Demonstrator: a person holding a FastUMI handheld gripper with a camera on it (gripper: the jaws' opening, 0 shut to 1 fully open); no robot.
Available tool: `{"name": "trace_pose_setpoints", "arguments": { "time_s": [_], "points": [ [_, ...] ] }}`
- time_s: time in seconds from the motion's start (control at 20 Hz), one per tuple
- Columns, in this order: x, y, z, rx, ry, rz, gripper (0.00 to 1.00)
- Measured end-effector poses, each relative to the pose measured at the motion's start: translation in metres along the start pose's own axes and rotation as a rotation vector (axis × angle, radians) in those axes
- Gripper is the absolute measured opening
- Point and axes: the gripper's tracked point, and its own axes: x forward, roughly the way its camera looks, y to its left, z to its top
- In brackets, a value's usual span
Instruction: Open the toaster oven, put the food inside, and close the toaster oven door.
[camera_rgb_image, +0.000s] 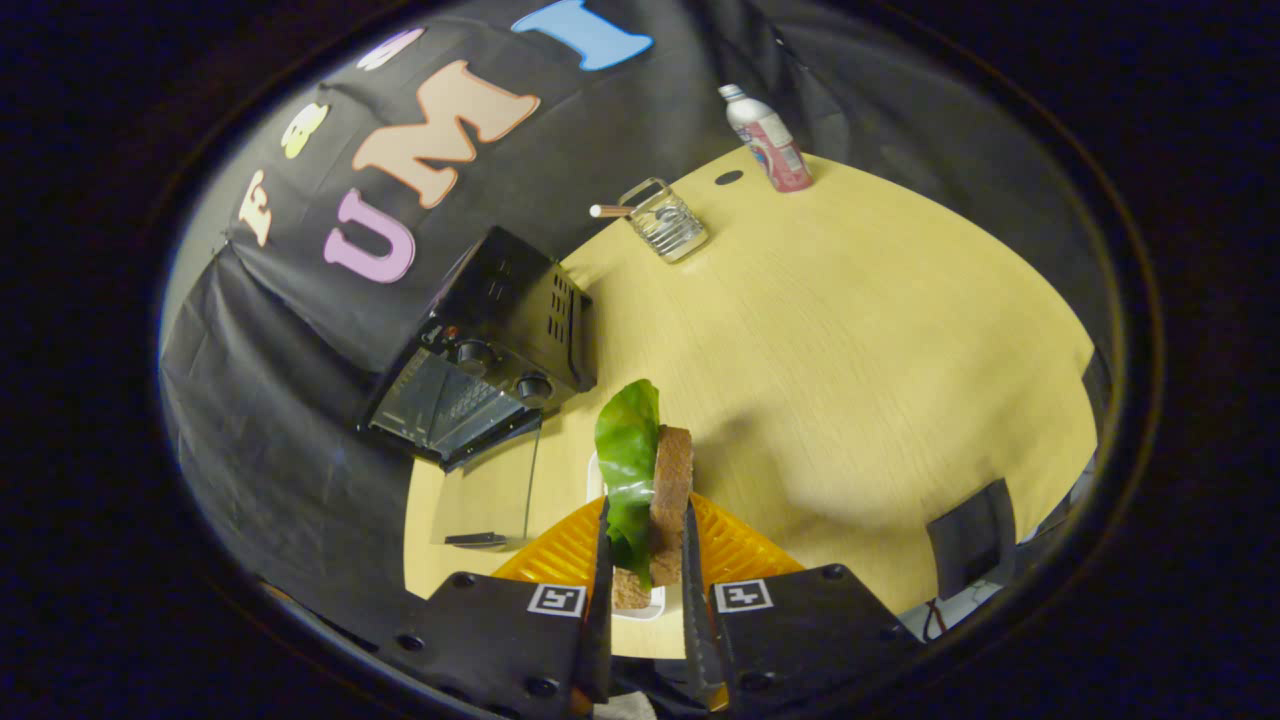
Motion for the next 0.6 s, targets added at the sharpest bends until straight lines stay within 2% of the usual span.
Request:
{"name": "trace_pose_setpoints", "arguments": {
  "time_s": [0.2, 0.45, 0.6],
  "points": [
    [-0.014, 0.016, 0.008, -0.009, -0.124, 0.055, 0.32],
    [-0.028, 0.049, 0.001, -0.053, -0.262, 0.114, 0.32],
    [-0.033, 0.081, -0.013, -0.024, -0.288, 0.204, 0.32]
  ]
}}
